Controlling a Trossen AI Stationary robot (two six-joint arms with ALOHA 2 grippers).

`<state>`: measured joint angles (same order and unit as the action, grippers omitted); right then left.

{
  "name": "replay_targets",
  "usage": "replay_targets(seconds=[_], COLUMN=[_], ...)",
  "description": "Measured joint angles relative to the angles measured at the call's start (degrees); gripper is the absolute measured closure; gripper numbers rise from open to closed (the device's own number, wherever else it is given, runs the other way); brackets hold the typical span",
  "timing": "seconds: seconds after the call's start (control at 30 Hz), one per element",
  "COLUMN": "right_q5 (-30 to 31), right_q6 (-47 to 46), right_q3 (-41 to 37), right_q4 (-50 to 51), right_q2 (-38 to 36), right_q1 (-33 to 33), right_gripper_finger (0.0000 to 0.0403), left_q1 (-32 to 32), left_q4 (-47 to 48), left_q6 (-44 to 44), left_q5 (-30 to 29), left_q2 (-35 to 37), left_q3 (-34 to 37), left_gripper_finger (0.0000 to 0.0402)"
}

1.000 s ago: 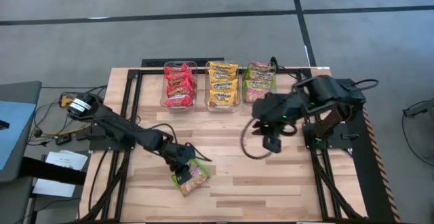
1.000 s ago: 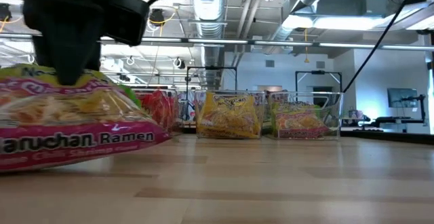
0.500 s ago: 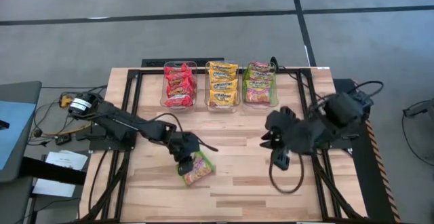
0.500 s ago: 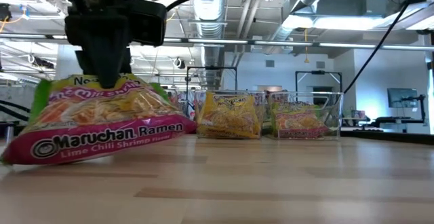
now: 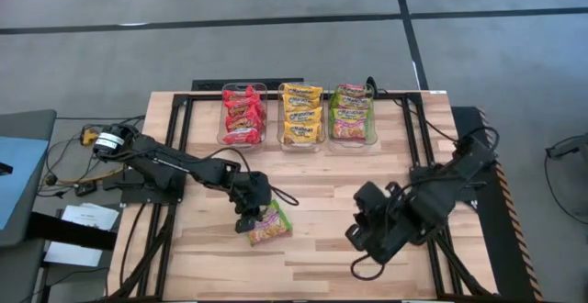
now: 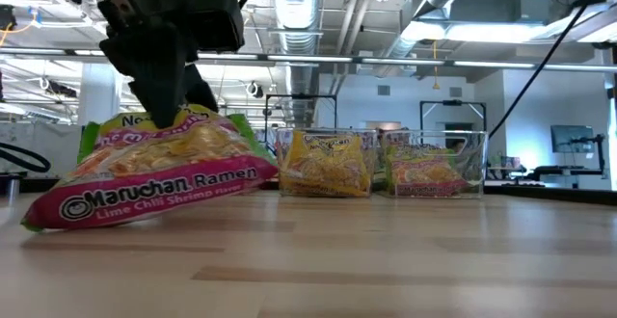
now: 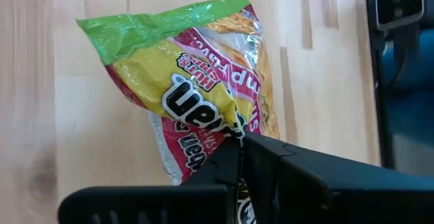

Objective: Sort Maruchan noodles
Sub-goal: Put the green noodle pack into the right transparent bin

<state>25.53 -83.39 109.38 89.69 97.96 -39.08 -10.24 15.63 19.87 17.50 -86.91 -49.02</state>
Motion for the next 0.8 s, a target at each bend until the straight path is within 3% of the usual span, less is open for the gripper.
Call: replay_targets(seconds=[0.17, 0.4, 0.8], right_q5=[-2.97, -3.14, -3.26], right_q6=[-2.71, 1.33, 13.17], right_q3=[-7.74, -16.75, -34.51], right_q4=[-6.7, -24.41, -56.52], right_q2=[0.01, -0.05, -0.05], right_q1=[-1.12, -0.37, 7.73], right_gripper_finger=[0.0276, 0.0276, 0.0276], left_q1=[0.0, 0.0, 0.0], left_q4=[3.91, 6.07, 7.19], left_q6=[-8.41, -17.2, -20.34], left_q5=[-2.47, -5.93, -7.91], left_q2=[0.02, 0.02, 0.02], left_q3=[-2.19, -5.75, -8.62], left_gripper_finger=[0.0401, 0.0401, 0.0401])
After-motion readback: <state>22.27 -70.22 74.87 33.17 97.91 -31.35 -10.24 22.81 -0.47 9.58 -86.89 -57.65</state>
